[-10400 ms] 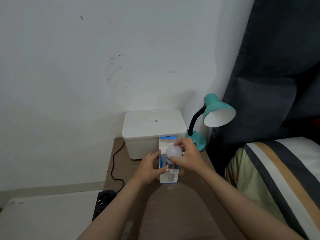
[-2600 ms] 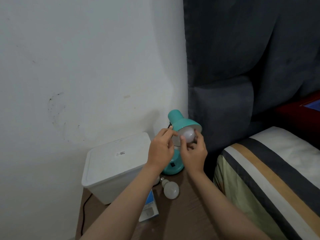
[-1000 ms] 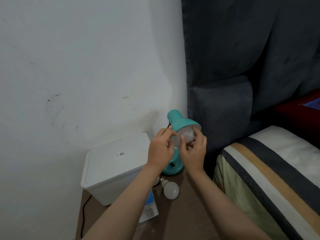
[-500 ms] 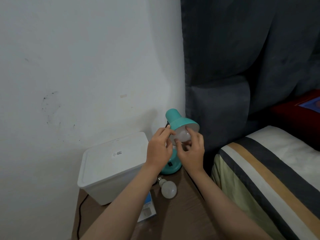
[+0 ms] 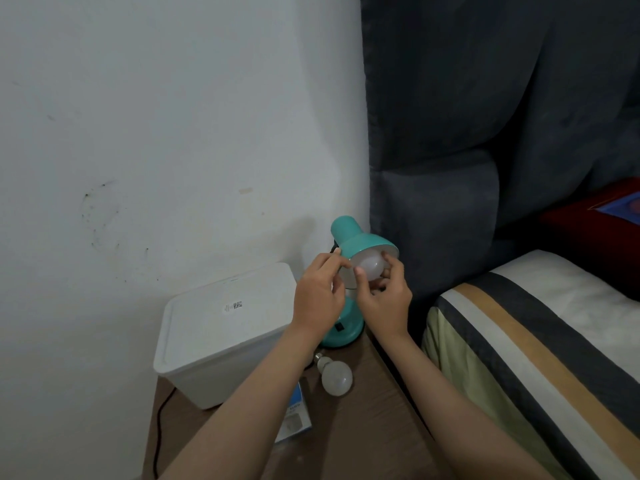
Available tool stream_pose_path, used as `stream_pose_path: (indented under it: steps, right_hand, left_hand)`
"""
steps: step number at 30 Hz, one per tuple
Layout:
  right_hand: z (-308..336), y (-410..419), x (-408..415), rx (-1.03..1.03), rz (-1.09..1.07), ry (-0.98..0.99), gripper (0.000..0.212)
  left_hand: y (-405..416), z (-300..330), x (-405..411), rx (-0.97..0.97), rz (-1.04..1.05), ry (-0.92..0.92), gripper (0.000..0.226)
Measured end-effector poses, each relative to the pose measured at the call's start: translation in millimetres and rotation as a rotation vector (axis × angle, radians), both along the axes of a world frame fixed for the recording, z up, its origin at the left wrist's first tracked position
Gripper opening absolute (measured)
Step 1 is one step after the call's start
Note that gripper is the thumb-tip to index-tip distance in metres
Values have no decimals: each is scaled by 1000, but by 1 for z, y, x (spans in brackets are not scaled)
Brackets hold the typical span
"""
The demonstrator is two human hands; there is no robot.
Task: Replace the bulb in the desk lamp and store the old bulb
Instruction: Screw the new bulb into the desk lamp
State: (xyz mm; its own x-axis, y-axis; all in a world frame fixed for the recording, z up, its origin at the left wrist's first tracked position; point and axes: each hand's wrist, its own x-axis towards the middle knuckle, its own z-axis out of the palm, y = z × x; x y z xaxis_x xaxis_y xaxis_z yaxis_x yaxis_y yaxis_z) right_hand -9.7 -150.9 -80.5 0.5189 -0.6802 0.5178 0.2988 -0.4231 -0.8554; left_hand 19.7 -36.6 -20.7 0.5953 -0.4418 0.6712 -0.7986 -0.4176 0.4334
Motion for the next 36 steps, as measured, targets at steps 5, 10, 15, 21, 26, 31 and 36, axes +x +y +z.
stream_pose_path:
  steps: [5,10,15,21,26,31,36]
  right_hand:
    - [-5,2,-1,-56,12,8,62]
    - [-9,5,0,-170,-30,-33,53]
    - [-6,5,0,-151,-41,-24,53]
    - [-5,3,-1,-103,-29,8,55]
    - [-3,3,-2,-74,7,25,59]
    - [-5,3,-5,-154,18,2,58]
    - [-3,4,-4,-147,8,14,55]
  left_hand:
    - [1,-1,0,-2,5,-12,27]
    - [2,0,0,-10,-2,-2,28]
    - [2,0,1,-8,-4,10,29]
    - [1,0,0,-7,3,3,28]
    - [2,-1,1,-13,5,6,28]
    - [3,0,1,-11,-3,10,28]
    - [3,0,1,-14,-4,21,29]
